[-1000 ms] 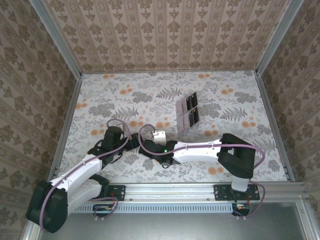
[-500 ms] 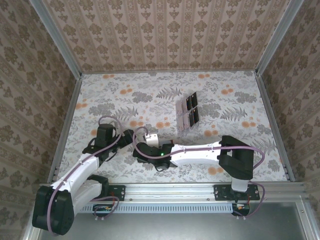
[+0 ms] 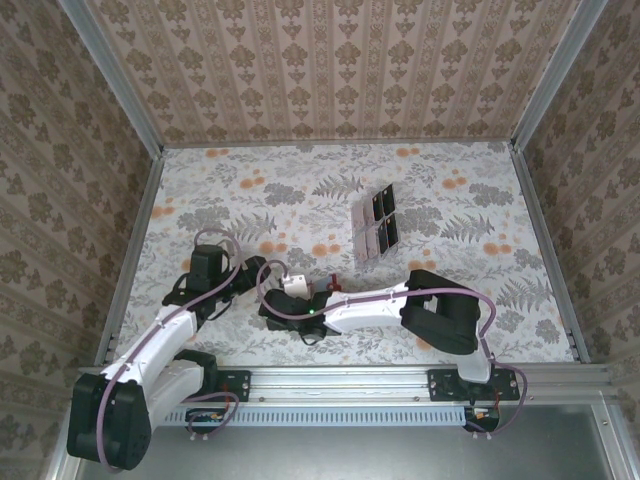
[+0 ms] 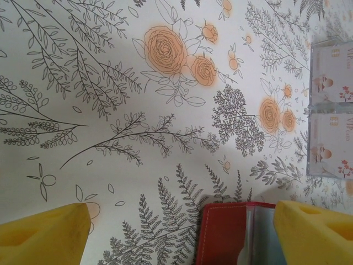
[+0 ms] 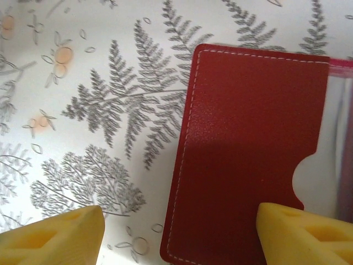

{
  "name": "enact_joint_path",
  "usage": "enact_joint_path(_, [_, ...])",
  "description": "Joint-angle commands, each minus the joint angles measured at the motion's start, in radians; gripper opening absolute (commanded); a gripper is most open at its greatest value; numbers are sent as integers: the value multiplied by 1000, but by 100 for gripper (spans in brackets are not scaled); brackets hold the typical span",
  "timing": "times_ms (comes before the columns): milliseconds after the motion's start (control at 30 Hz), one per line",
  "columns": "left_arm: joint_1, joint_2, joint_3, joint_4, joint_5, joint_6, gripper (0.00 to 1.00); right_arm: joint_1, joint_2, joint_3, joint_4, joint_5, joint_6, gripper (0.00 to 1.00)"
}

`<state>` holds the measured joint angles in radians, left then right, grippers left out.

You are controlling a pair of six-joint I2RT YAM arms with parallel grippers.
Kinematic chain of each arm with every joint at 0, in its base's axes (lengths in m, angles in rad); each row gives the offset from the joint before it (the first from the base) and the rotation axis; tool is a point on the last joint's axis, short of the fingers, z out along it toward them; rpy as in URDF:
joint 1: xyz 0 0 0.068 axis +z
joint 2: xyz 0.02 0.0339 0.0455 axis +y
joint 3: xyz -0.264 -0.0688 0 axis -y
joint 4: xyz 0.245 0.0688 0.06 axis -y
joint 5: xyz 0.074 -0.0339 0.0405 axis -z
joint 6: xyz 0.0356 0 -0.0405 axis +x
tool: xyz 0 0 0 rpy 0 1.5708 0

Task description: Put the credit cards into the card holder

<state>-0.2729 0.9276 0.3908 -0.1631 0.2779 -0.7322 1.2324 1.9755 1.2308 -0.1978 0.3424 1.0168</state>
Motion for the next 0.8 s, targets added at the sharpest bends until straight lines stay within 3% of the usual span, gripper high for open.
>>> enact_joint_path(0, [11, -14, 37, -34, 22, 35, 89, -7, -14, -38, 52, -51, -13, 75])
enact_joint_path(367, [-11, -6, 48, -36, 53, 50, 89, -49, -175, -108, 107, -76, -55, 74])
enact_joint_path(767, [-176, 22, 157, -62, -29, 71, 92, -154, -361, -299, 148, -68, -40, 72])
